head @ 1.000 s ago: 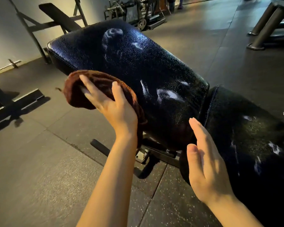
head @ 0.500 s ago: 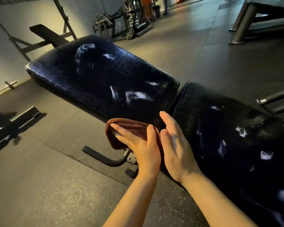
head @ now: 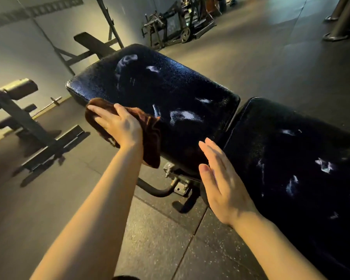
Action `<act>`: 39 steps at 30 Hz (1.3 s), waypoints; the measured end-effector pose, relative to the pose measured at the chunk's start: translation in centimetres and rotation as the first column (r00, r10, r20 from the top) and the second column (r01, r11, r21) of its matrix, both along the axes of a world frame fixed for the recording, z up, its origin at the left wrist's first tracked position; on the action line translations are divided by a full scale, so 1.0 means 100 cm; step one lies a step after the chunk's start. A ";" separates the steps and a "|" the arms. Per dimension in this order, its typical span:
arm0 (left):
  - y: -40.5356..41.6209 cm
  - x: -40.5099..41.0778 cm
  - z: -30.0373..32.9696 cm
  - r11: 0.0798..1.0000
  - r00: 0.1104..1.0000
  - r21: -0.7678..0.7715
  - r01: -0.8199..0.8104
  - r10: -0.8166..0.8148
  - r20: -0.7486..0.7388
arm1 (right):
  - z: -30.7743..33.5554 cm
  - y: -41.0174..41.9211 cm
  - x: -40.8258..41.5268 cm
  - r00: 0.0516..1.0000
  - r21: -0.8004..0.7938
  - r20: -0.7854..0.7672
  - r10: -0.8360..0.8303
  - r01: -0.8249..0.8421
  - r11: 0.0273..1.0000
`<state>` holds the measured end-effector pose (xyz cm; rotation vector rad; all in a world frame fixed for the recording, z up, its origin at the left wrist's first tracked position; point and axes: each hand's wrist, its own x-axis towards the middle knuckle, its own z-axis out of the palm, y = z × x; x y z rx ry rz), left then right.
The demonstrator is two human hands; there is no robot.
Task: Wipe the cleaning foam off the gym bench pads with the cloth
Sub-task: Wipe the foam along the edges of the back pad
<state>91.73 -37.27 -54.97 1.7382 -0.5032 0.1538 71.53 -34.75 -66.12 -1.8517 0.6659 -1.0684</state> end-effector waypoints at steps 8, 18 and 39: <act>0.003 0.081 0.034 0.991 0.985 -0.030 0.133 -0.129 0.117 | 0.020 0.007 0.032 0.994 -0.122 -0.030 -0.101 0.097 0.988; 0.009 0.153 0.079 0.938 0.898 0.176 0.299 -0.339 0.280 | 0.048 0.020 0.106 0.793 -0.016 -0.057 -0.606 0.607 0.795; -0.145 0.207 0.161 0.282 0.487 0.709 0.646 -0.868 -0.099 | 0.080 -0.041 0.195 0.778 -0.862 -0.128 -0.615 0.219 0.457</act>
